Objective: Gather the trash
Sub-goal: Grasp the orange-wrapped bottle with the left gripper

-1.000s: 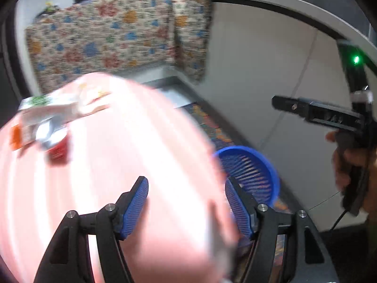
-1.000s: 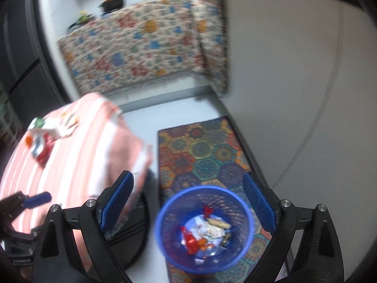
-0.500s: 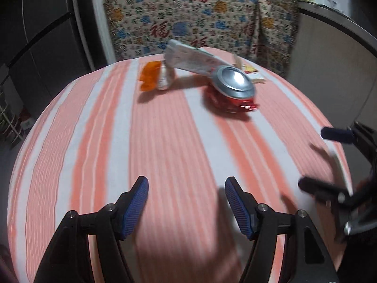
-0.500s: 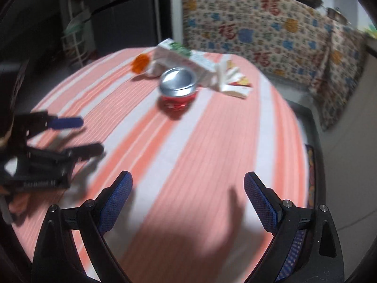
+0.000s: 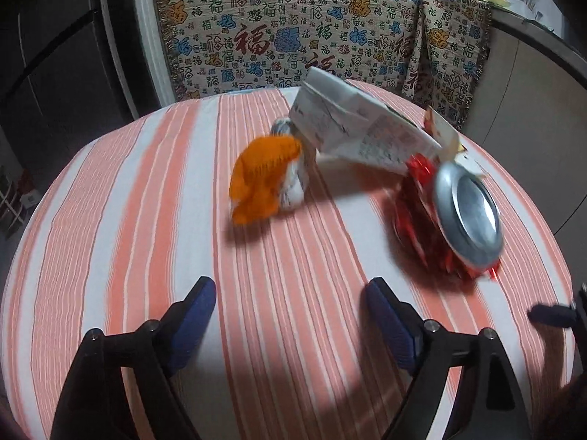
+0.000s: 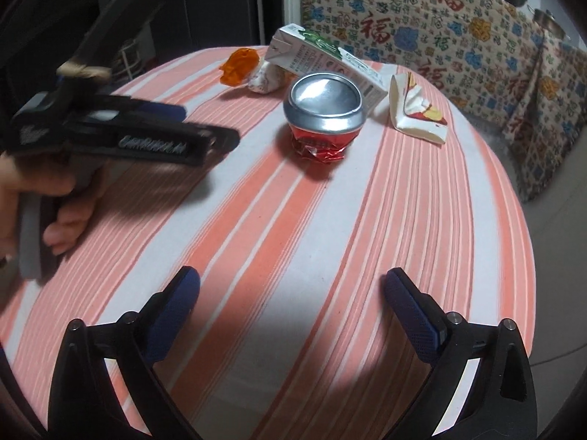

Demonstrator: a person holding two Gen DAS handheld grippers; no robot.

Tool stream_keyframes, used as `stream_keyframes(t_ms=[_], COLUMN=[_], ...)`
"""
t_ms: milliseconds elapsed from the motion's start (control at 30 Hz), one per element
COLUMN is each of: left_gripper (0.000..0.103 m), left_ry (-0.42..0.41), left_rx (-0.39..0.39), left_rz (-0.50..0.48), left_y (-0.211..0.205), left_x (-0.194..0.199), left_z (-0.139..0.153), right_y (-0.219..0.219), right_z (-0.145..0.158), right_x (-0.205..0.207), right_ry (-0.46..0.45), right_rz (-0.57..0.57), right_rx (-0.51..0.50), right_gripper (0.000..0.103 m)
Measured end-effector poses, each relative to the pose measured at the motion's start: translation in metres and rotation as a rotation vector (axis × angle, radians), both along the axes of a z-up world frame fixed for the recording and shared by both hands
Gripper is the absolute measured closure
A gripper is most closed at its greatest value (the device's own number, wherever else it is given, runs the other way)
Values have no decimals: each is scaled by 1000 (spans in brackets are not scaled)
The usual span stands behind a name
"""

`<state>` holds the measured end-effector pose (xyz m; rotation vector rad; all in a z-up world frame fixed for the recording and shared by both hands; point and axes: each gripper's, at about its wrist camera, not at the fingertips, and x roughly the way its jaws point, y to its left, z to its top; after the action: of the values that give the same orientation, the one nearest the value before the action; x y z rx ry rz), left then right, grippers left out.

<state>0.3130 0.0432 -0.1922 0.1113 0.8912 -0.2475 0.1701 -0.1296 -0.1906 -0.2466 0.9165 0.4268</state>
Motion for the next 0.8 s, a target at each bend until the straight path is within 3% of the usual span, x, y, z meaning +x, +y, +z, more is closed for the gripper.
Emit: stream_keyframes(t_ms=[300,367,433,467,600,800], left_gripper=[18,28,67,70,71,70], left_ry=[-2,-13,-29,-35,-43,-15], left_rx=[-1,-3,-24,-26,-25,11], left_rz=[18,17,11,20,64,94], left_y=[-8,-8,-5,-3,17,55], left_x=[65,69,66,67,47,-27], left_z=[1,2,4,6,9,16], right_y=[-2,-2,-1,-1,1,2], right_z=[0,0,0,0,0,0], right_x=[5,5,4,4,1,3], right_ry=[7,8,8,8,6,6], right_rz=[-2,-2,-1,-1,-1,-4], right_rx=[7,8,9,9,8,10], right_gripper=[0,0,0,0,0,0])
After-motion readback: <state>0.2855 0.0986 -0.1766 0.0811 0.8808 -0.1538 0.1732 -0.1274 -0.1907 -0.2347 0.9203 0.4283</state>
